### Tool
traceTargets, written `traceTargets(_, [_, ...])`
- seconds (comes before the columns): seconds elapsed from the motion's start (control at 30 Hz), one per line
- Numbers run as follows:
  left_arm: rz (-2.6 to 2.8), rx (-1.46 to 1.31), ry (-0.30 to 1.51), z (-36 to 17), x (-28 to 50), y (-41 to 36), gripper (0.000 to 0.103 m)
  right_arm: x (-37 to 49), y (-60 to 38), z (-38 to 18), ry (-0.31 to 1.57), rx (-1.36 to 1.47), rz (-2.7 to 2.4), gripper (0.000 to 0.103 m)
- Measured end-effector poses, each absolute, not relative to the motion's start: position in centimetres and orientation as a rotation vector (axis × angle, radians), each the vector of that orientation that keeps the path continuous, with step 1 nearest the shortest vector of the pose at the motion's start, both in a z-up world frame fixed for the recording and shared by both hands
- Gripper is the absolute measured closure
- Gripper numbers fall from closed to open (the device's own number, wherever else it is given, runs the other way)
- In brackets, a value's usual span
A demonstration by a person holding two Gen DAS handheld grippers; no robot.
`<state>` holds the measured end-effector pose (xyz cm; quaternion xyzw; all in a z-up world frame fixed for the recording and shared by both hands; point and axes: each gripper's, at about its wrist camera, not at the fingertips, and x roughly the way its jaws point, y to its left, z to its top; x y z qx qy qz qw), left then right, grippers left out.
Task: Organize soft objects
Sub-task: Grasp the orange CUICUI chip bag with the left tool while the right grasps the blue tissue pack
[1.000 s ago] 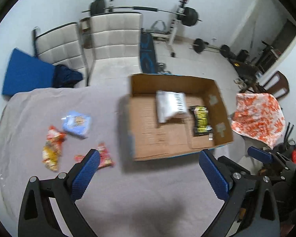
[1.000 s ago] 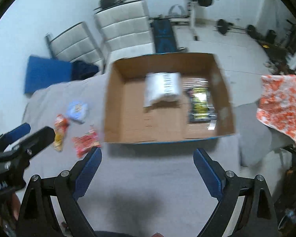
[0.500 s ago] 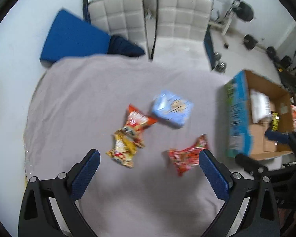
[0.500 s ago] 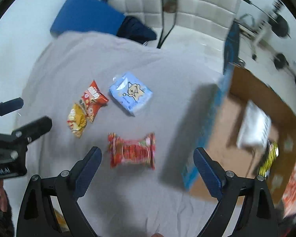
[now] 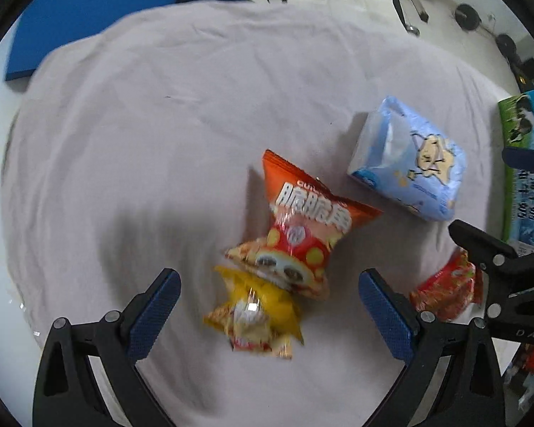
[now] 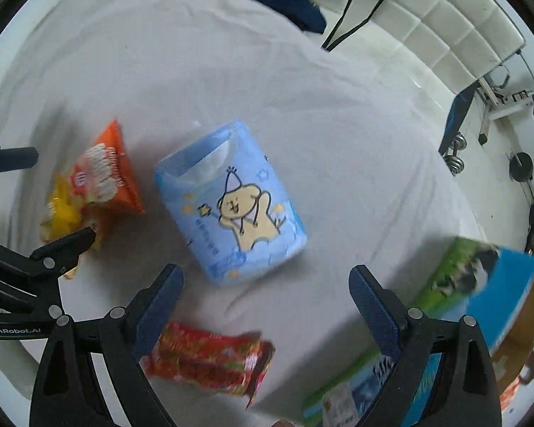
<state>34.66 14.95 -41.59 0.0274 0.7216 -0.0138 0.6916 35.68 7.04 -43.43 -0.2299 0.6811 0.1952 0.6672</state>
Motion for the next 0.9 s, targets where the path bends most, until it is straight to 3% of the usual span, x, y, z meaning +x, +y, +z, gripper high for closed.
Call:
traceTargets(0.2, [-0.074,0.056,1.664,-44.7,35.7,14.8,0.004,37.6,8.1,-46.1,1.583,-0.542,0.493,0.007])
traceTargets(0.27, [-0.082,0.056,1.678,-45.6,35.9,14.7,0.010,38.1,8.3,-46.8,1.601,-0.552,0.519,0.007])
traceTargets(0.33, [-0.089,0.055,1.699,-46.5,35.9,14.6,0.029,38.4,8.6,-47.4,1.615,-0.563,0.538,0.007])
traceTargets(0.43, [-0.089,0.089,1.676,-46.7,36.0,14.6,0.035,38.4,9.2,-48.1,1.627,-0.580,0.555,0.007])
traceTargets(0.73, [0.055,0.042,1.634,-45.8,35.4,16.5,0.037,39.3,10.2,-49.8,1.649,-0.561,0.535,0.009])
traceTargets(0.9, [0.087,-0.014,1.630,-45.6,35.1,17.5,0.038,39.6,10.1,-49.8,1.624,-0.572,0.490,0.025])
